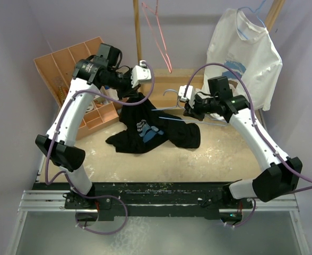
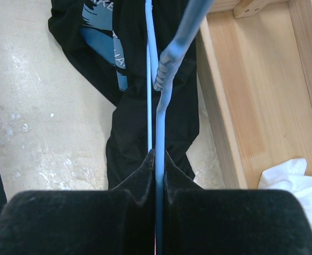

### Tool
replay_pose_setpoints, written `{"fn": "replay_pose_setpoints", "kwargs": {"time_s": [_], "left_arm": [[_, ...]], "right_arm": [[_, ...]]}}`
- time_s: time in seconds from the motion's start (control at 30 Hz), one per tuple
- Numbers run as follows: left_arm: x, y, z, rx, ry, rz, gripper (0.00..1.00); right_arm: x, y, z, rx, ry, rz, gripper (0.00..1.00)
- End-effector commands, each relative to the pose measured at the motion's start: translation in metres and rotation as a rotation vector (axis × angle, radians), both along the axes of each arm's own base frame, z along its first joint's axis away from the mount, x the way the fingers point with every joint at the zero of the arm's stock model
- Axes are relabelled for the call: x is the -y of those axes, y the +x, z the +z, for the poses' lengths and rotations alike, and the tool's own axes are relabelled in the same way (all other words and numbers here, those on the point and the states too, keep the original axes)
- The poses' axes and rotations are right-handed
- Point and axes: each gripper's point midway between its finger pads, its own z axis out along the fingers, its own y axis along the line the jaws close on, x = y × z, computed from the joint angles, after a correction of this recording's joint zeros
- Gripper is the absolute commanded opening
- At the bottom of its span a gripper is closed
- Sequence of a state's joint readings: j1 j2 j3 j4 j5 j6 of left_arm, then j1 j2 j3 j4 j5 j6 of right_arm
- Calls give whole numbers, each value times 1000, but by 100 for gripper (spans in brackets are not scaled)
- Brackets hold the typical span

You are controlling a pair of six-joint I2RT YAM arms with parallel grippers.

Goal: Place the t-shirt on the hanger

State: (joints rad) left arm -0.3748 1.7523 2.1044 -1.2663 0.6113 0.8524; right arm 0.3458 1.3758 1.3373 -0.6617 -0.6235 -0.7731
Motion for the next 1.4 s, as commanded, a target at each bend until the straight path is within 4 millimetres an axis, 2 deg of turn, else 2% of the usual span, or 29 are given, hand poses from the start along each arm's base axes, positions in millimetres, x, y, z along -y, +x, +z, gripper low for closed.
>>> {"fn": "replay_pose_setpoints", "kwargs": {"time_s": [0.0, 0.2, 0.33, 0.5, 0.67, 0.9, 1.1, 1.37], "left_arm": [[12, -9, 4, 14, 18, -43, 0], [30, -15, 1, -4, 1, -63, 0], [40, -14, 9, -1, -42, -63, 0], [44, -10, 22, 16, -87, -32, 0], [44, -4, 26, 5, -110, 32, 0], [52, -10, 36, -52, -184, 67, 0], [54, -13, 33, -81, -204, 69, 0], [66, -17, 36, -114, -237, 48, 0]], "right_arm": [[-4, 4, 28, 75, 32, 23, 0], [-6, 8, 42, 135, 61, 25, 0], [-8, 13, 40, 148, 71, 21, 0], [-9, 13, 37, 152, 99, -8, 0], [-8, 21, 59, 258, 176, -76, 0], [-13, 26, 49, 233, 204, -89, 0], [-14, 26, 65, 295, 304, -130, 0], [-24, 27, 44, 231, 315, -102, 0]]}}
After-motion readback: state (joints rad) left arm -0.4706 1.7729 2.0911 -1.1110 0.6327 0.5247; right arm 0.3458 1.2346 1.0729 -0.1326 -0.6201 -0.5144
